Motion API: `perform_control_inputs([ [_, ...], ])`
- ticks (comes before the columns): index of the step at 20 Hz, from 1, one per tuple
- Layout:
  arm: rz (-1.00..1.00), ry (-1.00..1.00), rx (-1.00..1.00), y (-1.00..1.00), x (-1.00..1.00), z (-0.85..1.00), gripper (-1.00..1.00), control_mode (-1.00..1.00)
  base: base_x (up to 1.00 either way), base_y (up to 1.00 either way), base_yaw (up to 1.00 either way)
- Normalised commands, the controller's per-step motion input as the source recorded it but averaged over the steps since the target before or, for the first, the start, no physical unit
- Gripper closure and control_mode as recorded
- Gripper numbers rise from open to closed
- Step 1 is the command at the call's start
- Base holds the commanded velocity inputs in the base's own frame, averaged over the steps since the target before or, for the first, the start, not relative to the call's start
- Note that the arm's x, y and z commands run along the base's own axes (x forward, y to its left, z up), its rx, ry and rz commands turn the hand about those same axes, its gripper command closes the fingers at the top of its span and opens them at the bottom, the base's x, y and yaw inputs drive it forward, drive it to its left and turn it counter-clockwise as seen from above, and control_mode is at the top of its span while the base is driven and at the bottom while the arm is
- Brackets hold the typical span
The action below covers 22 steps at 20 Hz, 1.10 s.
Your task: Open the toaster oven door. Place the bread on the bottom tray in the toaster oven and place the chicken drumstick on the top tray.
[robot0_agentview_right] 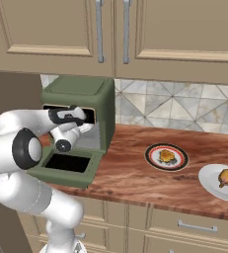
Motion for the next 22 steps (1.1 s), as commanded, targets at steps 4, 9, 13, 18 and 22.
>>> perform_control_inputs([
  [4, 0.00, 0.35, -0.06, 0.00, 0.23, -0.46, 1.00, -1.00, 0.00, 0.00, 0.00],
  [9, 0.07, 0.50, -0.23, 0.02, -0.54, -0.43, 1.00, -1.00, 0.00, 0.00, 0.00],
  [13, 0.18, 0.46, -0.32, 0.00, -1.00, -0.43, 1.00, -1.00, 0.00, 0.00, 0.00],
  [18, 0.19, 0.45, -0.33, 0.01, -1.00, -0.38, 1.00, -1.00, 0.00, 0.00, 0.00],
  [22, 0.16, 0.47, -0.32, 0.00, -1.00, -0.32, 1.00, -1.00, 0.00, 0.00, 0.00],
])
